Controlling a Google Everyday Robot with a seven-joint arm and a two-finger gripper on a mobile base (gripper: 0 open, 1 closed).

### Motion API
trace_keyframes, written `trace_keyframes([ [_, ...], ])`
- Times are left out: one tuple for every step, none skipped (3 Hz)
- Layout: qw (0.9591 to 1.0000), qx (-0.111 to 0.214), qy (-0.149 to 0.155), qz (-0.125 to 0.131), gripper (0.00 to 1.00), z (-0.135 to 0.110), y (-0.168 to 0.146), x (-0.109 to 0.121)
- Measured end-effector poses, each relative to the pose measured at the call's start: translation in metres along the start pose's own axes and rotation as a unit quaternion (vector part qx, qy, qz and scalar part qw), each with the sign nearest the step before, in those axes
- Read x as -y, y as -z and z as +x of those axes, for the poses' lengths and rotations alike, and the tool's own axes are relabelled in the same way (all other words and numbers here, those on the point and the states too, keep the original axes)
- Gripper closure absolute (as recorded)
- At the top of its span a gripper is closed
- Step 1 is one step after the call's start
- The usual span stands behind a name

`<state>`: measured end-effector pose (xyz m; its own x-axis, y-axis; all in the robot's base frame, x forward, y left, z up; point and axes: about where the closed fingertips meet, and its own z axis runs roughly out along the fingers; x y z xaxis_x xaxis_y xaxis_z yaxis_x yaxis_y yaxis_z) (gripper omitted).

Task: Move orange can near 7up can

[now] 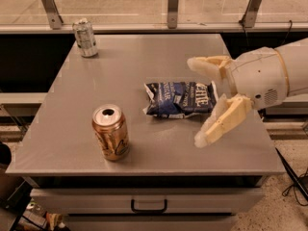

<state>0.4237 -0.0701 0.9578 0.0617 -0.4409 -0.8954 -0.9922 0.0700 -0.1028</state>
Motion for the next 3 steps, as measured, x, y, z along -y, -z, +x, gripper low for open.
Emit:
trace_keyframes([
  [0.9996, 0.024, -0.017, -0.004, 0.00, -0.004, -0.016, 0.006],
  [0.9978, 0.060, -0.028, 0.009, 0.00, -0.006, -0.031, 0.003],
  [0.9924, 0.116, -0.029, 0.029, 0.00, -0.002, -0.052, -0.001],
])
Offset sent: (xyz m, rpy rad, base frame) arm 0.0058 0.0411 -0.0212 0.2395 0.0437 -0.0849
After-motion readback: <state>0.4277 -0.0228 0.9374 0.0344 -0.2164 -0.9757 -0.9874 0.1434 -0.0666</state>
